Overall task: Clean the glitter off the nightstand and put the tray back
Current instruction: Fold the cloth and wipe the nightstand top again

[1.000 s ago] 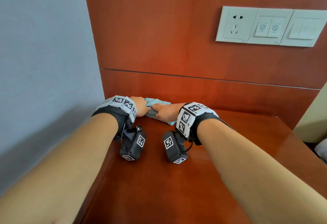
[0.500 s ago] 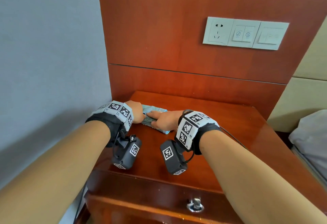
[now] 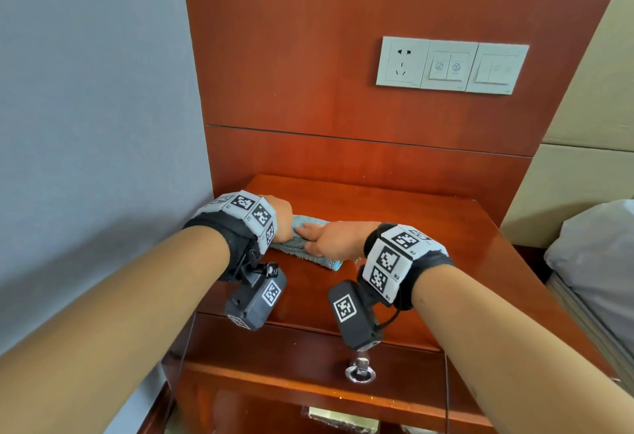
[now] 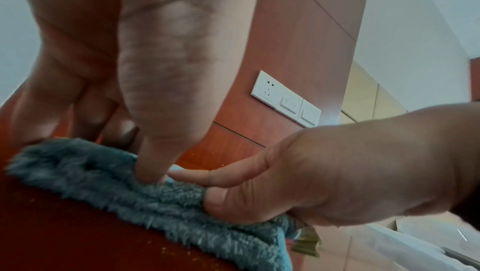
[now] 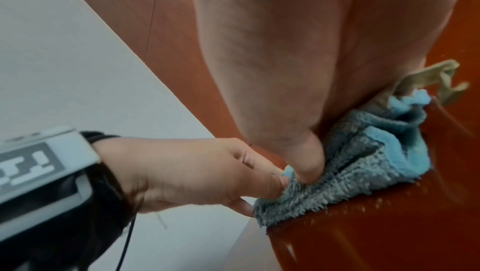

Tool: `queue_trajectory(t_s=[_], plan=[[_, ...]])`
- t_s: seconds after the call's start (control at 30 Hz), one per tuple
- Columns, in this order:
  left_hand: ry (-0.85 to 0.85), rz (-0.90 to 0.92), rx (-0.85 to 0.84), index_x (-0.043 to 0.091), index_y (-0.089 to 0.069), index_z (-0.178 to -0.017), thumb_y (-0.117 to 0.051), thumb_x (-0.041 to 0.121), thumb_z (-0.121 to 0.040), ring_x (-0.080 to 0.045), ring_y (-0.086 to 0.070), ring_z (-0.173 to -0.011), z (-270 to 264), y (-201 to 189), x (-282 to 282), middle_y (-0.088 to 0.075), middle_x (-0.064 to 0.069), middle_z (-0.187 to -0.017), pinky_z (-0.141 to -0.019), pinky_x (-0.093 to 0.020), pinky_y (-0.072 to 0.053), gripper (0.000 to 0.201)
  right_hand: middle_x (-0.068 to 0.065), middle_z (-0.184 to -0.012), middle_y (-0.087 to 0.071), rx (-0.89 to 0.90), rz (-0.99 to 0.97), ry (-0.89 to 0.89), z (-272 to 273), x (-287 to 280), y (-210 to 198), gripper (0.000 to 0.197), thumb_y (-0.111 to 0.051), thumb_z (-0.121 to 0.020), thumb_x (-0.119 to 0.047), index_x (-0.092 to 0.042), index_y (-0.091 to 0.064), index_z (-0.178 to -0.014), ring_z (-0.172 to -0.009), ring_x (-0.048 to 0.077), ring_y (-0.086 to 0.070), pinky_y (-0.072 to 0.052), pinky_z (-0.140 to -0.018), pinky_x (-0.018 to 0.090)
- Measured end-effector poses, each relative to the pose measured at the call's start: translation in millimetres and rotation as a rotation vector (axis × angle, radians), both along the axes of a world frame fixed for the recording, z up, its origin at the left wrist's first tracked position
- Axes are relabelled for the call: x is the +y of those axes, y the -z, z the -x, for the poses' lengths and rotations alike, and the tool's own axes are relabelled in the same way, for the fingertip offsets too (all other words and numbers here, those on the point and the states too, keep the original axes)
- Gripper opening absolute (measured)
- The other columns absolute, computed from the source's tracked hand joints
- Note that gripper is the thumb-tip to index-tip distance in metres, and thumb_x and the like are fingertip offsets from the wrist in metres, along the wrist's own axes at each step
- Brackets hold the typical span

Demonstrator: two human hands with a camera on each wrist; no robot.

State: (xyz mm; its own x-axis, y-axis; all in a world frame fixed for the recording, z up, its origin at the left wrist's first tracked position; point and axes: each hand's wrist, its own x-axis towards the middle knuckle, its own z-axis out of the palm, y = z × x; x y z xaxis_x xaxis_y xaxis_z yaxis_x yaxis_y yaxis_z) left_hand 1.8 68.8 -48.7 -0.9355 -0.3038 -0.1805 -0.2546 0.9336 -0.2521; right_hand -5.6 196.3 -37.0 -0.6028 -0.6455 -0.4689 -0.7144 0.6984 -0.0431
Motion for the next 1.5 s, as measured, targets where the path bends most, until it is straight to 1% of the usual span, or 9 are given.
queue_trajectory(t_s=[0.33, 0.4, 0.5, 0.67, 0.87, 1.13, 1.3, 1.43, 1.5], plan=[[0.069, -0.094, 0.046, 0.013, -0.049, -0.076, -0.042, 0.036, -0.100, -0.016, -0.049, -0.074, 93, 14, -4, -0.051, -0.003, -0.083, -0.054, -0.024, -0.032, 0.034, 0.003, -0.163, 0.001, 0.051, -0.046, 0.117, 83, 0, -4, 0.053, -0.021, -0.107, -0.021, -0.021, 0.003, -0.155, -0.144, 0.028, -0.025, -0.023, -0.114, 0.033], [0.079, -0.098, 0.058, 0.012, -0.049, -0.075, -0.042, 0.035, -0.100, -0.014, -0.045, -0.063, 112, 12, 4, -0.048, -0.001, -0.073, -0.052, -0.023, -0.032, 0.035, 0.003, -0.163, 0.000, 0.047, -0.044, 0.146, 101, 8, -6, 0.053, -0.021, -0.107, -0.022, -0.021, 0.003, -0.155, -0.141, 0.026, -0.030, -0.026, -0.110, 0.031], [0.103, -0.165, 0.080, 0.015, -0.042, -0.066, -0.042, 0.040, -0.100, -0.011, -0.037, -0.054, 134, 14, 16, -0.042, 0.002, -0.066, -0.047, -0.023, -0.028, 0.043, 0.006, -0.162, -0.005, 0.039, -0.028, 0.193, 119, 24, -9, 0.054, -0.021, -0.107, -0.023, -0.022, 0.005, -0.154, -0.115, 0.020, -0.042, -0.031, -0.092, 0.028], [0.169, -0.185, 0.090, 0.016, -0.050, -0.093, -0.039, 0.045, -0.099, -0.015, -0.049, -0.070, 143, 18, 44, -0.053, 0.001, -0.082, -0.055, -0.026, -0.034, 0.031, 0.004, -0.163, -0.002, 0.070, -0.049, 0.231, 123, 52, -10, 0.054, -0.020, -0.107, -0.023, -0.021, 0.006, -0.154, -0.100, 0.023, -0.051, -0.037, -0.082, 0.025], [0.207, -0.197, 0.122, 0.016, -0.051, -0.073, -0.046, 0.046, -0.095, -0.017, -0.051, -0.067, 114, 16, 68, -0.053, 0.001, -0.074, -0.053, -0.026, -0.033, 0.038, 0.001, -0.163, 0.003, 0.085, -0.078, 0.235, 96, 79, -8, 0.053, -0.020, -0.107, -0.021, -0.022, 0.003, -0.154, -0.141, 0.026, -0.032, -0.026, -0.109, 0.029], [0.210, -0.133, 0.052, 0.015, -0.041, -0.058, -0.047, 0.046, -0.094, -0.014, -0.038, -0.053, 54, 4, 73, -0.042, 0.000, -0.059, -0.048, -0.026, -0.028, 0.048, 0.002, -0.163, -0.002, 0.033, -0.050, 0.243, 43, 86, -10, 0.054, -0.021, -0.107, -0.022, -0.023, 0.003, -0.154, -0.140, 0.026, -0.032, -0.026, -0.108, 0.027], [0.166, -0.197, 0.053, 0.017, -0.040, -0.056, -0.052, 0.047, -0.091, -0.016, -0.038, -0.054, 21, 5, 37, -0.043, 0.000, -0.060, -0.052, -0.028, -0.028, 0.047, 0.001, -0.162, 0.009, -0.024, -0.038, 0.201, 20, 49, 8, 0.056, -0.022, -0.106, -0.024, -0.020, 0.004, -0.155, -0.149, 0.026, -0.009, -0.013, -0.120, 0.039], [0.095, -0.226, 0.058, 0.013, -0.068, -0.100, -0.049, 0.050, -0.092, -0.023, -0.061, -0.092, -15, 10, -5, -0.067, -0.004, -0.103, -0.072, -0.030, -0.043, 0.043, 0.005, -0.162, 0.006, 0.006, 0.012, 0.175, -7, 7, 18, 0.056, -0.023, -0.106, -0.024, -0.015, 0.003, -0.155, -0.150, 0.027, 0.000, -0.007, -0.121, 0.045], [0.057, -0.210, 0.071, 0.013, -0.066, -0.120, -0.045, 0.050, -0.094, -0.021, -0.060, -0.104, -37, 11, -24, -0.065, -0.007, -0.122, -0.085, -0.032, -0.045, 0.050, 0.005, -0.162, 0.006, 0.011, 0.036, 0.153, -23, -15, 20, 0.057, -0.025, -0.106, -0.025, -0.014, 0.003, -0.155, -0.150, 0.026, 0.002, -0.005, -0.121, 0.046]])
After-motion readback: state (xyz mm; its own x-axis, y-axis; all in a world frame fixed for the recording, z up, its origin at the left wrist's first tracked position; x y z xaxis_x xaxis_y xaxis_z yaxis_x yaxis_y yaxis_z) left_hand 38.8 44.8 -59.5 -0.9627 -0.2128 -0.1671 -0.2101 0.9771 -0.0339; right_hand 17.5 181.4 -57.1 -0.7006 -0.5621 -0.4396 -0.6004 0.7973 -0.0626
